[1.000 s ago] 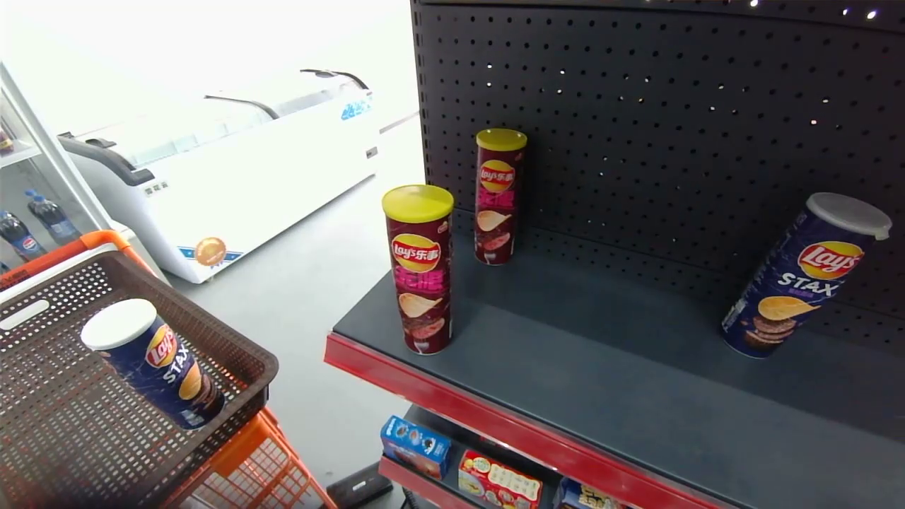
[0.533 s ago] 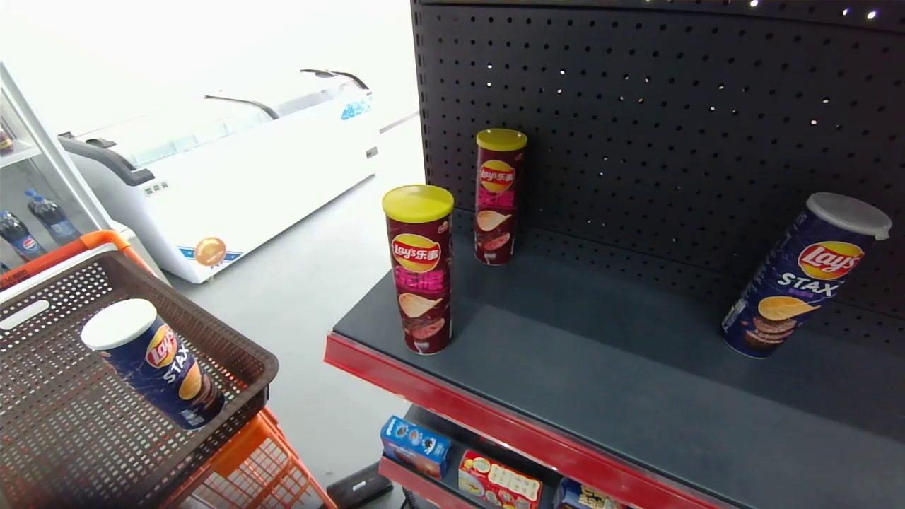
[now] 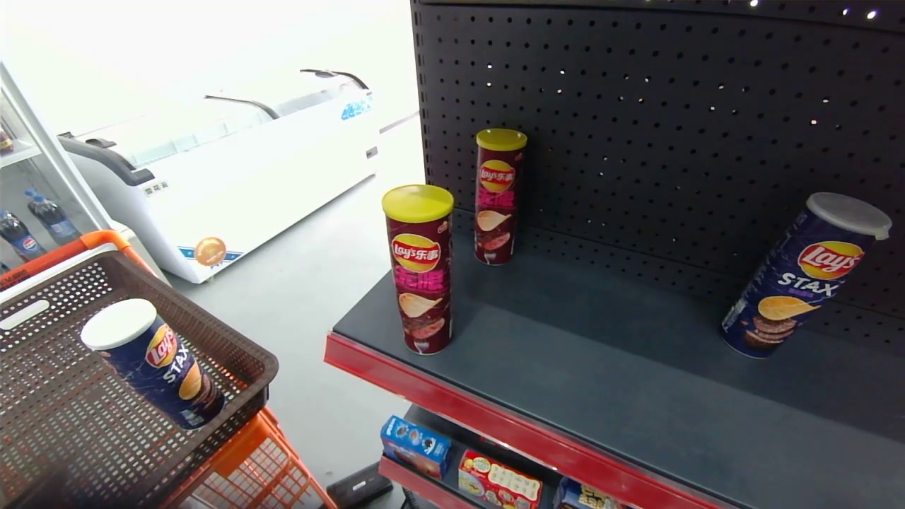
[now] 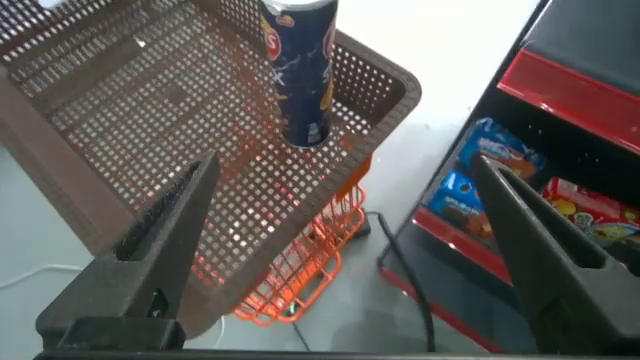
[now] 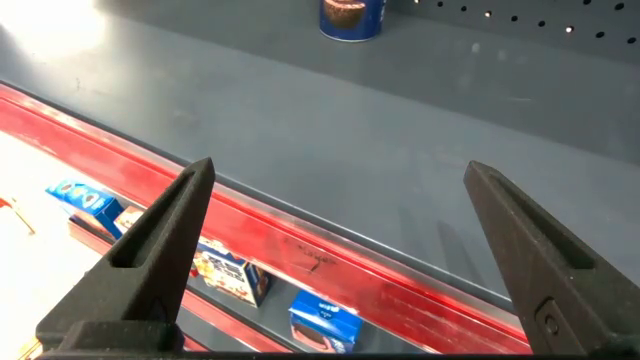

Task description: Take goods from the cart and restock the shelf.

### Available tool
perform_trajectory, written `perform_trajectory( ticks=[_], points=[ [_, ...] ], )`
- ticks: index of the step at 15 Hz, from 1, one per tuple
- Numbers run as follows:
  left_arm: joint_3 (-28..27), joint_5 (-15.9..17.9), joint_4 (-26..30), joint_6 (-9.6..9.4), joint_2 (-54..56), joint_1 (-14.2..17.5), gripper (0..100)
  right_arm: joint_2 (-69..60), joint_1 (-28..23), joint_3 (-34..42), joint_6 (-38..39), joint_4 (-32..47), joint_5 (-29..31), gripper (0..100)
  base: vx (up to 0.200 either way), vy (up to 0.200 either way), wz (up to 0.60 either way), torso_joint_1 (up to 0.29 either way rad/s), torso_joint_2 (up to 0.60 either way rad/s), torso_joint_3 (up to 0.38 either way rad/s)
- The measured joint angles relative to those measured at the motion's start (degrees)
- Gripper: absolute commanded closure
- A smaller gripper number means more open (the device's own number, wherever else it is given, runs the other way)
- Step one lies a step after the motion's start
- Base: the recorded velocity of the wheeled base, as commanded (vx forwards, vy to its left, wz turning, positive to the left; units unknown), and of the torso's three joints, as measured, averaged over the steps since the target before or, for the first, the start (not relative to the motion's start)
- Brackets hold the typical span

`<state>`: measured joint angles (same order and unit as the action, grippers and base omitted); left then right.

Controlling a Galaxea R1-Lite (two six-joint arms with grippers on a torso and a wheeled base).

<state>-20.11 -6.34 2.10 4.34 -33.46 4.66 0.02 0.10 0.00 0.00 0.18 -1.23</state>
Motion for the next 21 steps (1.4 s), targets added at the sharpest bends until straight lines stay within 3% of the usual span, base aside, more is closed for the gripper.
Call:
perform_trajectory(
  ticks=[2,4,6,13,19,21],
  points=[
    [-2.2,3.4,-1.8,-0.32,-8.5,5.3,0,0.0,0.0,0.0,0.0,0.0,0.0,0,0.000,0.000,0.00,0.000,0.00,0.000],
    [-3.3,4.5,-5.0,-3.23,-16.1,9.4,0,0.0,0.0,0.0,0.0,0.0,0.0,0,0.000,0.000,0.00,0.000,0.00,0.000],
    [-3.3,4.9,-9.2,-4.96,-22.3,11.4,0,0.0,0.0,0.0,0.0,0.0,0.0,0,0.000,0.000,0.00,0.000,0.00,0.000],
    [4.0,5.5,-44.8,-5.34,-43.0,11.7,0,0.0,0.0,0.0,0.0,0.0,0.0,0,0.000,0.000,0.00,0.000,0.00,0.000],
    [6.9,5.7,-63.8,-5.27,-57.7,11.7,0,0.0,0.0,0.0,0.0,0.0,0.0,0,0.000,0.000,0.00,0.000,0.00,0.000],
    [7.8,5.7,-67.1,-5.32,-61.1,11.3,0,0.0,0.0,0.0,0.0,0.0,0.0,0,0.000,0.000,0.00,0.000,0.00,0.000]
  ],
)
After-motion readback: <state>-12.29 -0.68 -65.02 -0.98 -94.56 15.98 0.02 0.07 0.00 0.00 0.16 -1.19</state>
